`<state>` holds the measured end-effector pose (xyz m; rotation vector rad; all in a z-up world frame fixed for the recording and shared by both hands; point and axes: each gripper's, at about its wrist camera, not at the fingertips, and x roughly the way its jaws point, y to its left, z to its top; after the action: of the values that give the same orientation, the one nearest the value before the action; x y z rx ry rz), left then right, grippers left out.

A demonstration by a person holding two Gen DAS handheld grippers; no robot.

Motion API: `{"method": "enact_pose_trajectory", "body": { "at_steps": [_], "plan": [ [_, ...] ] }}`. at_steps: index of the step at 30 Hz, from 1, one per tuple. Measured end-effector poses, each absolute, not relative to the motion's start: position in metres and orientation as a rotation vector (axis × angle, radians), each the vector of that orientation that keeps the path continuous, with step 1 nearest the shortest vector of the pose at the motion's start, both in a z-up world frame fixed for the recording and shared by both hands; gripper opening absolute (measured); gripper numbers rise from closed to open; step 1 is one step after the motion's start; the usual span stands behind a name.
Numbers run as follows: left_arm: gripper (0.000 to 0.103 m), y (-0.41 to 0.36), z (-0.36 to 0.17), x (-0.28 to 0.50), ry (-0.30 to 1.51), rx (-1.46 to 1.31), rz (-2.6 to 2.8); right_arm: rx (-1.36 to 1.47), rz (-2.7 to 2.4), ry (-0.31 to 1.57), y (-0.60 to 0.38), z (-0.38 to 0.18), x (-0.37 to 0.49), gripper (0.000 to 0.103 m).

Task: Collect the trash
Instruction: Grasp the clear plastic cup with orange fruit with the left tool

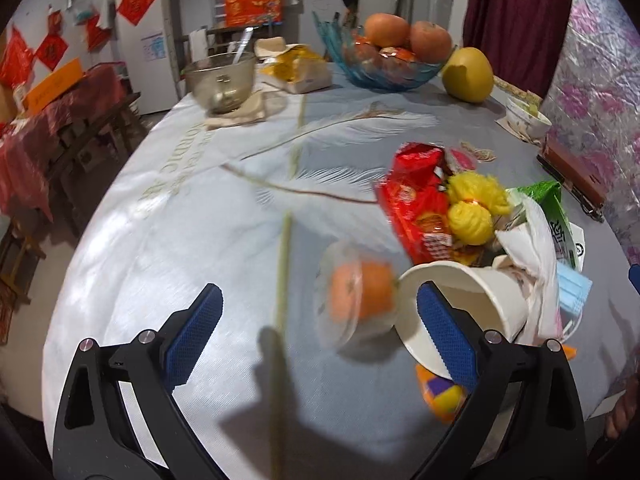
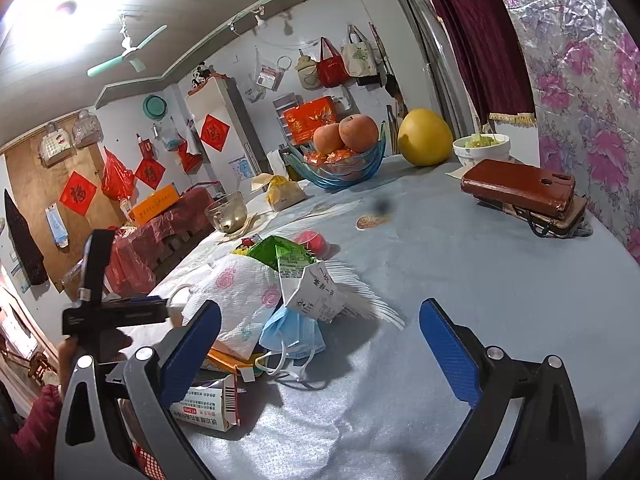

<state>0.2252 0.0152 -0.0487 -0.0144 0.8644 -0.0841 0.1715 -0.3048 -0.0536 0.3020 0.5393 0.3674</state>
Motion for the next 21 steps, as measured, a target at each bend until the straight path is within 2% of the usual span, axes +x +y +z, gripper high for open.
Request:
{"method": "enact_pose_trajectory", "body": {
  "at_steps": [2,4,5,7,10,15,17,19,21],
  "plan": [
    [0.092,0.018,-0.054,0.23,0.872,-0.03,-0.071,0.302,0.37,0.539,-0.305,-0.053,0.171,0.098],
    [0.075,0.027,-0.058,0.228,0.879,-0.068,-0.085,0.292,0.374,0.532,-0.304,-0.053,0.169,0.098],
    [0.071,0.033,-0.059,0.225,0.881,-0.093,-0.098,0.287,0.375,0.526,-0.304,-0.052,0.169,0.098],
    [0.053,0.047,-0.058,0.215,0.865,-0.118,-0.096,0.275,0.376,0.514,-0.302,-0.05,0.168,0.098],
    [0.045,0.069,-0.056,0.202,0.858,-0.134,-0.071,0.26,0.384,0.513,-0.294,-0.05,0.165,0.098],
    [0.047,0.091,-0.052,0.184,0.831,-0.155,-0.059,0.205,0.393,0.504,-0.279,-0.045,0.159,0.098],
    [0.057,0.094,-0.052,0.183,0.838,-0.178,-0.058,0.185,0.394,0.494,-0.273,-0.043,0.154,0.098],
    [0.073,0.094,-0.051,0.184,0.836,-0.234,-0.075,0.169,0.395,0.486,-0.268,-0.042,0.15,0.098],
    [0.076,0.091,-0.048,0.186,0.826,-0.256,-0.079,0.152,0.389,0.483,-0.266,-0.042,0.148,0.098]
  ]
}}
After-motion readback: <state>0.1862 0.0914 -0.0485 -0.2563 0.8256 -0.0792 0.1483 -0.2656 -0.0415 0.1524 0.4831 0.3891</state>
